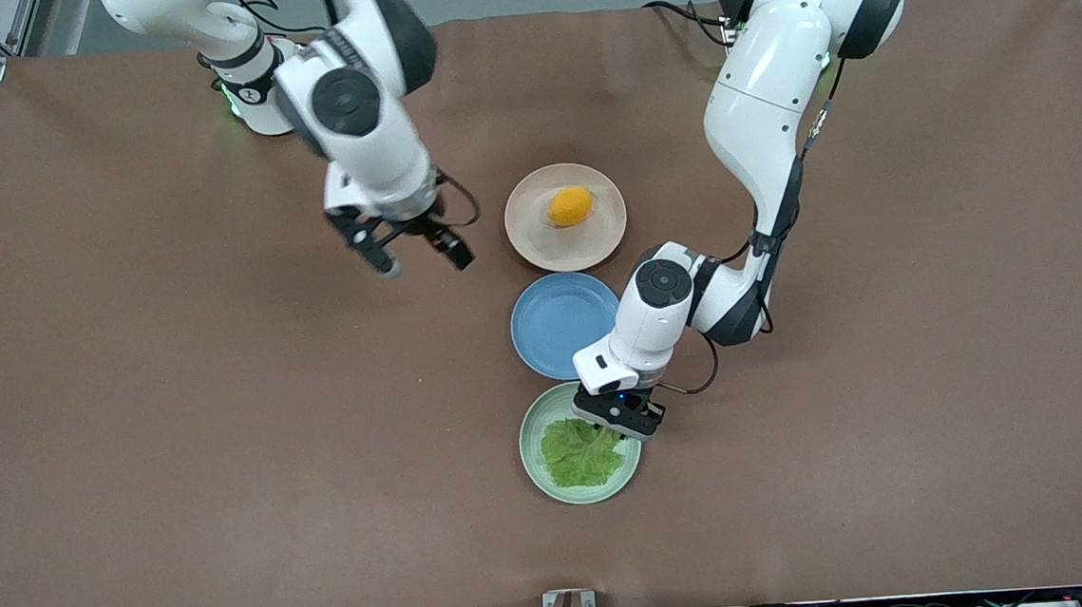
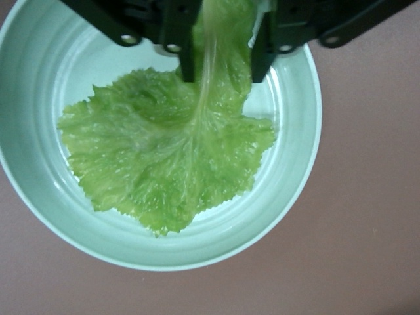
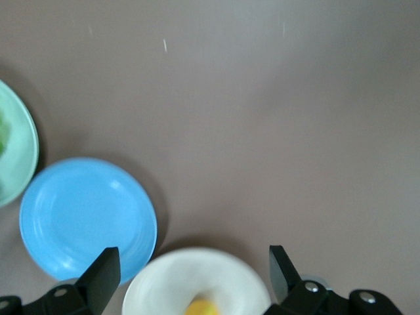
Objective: Pick lemon and lettuce from plates
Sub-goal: 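Lift the lettuce off the plate while the right gripper grasps the lemon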
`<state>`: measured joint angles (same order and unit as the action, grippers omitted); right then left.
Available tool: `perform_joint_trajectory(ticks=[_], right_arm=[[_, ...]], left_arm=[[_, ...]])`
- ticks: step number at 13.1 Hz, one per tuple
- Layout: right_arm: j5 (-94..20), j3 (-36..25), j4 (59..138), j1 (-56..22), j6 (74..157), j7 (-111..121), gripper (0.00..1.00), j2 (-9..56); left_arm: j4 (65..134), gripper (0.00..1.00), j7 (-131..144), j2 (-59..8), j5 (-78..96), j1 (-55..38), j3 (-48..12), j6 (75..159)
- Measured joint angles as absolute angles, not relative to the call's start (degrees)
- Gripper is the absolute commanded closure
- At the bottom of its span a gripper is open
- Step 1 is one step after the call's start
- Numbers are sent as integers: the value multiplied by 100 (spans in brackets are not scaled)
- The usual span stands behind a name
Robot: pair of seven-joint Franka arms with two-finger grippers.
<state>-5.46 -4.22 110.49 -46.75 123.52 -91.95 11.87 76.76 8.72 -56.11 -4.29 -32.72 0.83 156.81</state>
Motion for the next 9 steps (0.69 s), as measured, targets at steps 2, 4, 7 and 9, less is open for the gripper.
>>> perform_joint_trajectory(ticks=[2, 4, 7, 9], right_arm=[[-546, -425, 11112, -5266, 12923, -10140, 0, 1577], [-541, -430, 11117, -5714, 13498, -10886, 0, 2064], [-540, -438, 10981, -6200, 13908, -11623, 0, 2699], [-538, -444, 10750, -6403, 13926, -11927, 3, 3043]], left_arm=[[7629, 100, 867, -5607, -443, -3309, 83, 15683], [7554, 100, 865, -5549, -493, -3322, 84, 15643], [7393, 100, 864, -5025, -502, -3157, 120, 14544], [7354, 100, 860, -4358, -508, -2903, 134, 13182]])
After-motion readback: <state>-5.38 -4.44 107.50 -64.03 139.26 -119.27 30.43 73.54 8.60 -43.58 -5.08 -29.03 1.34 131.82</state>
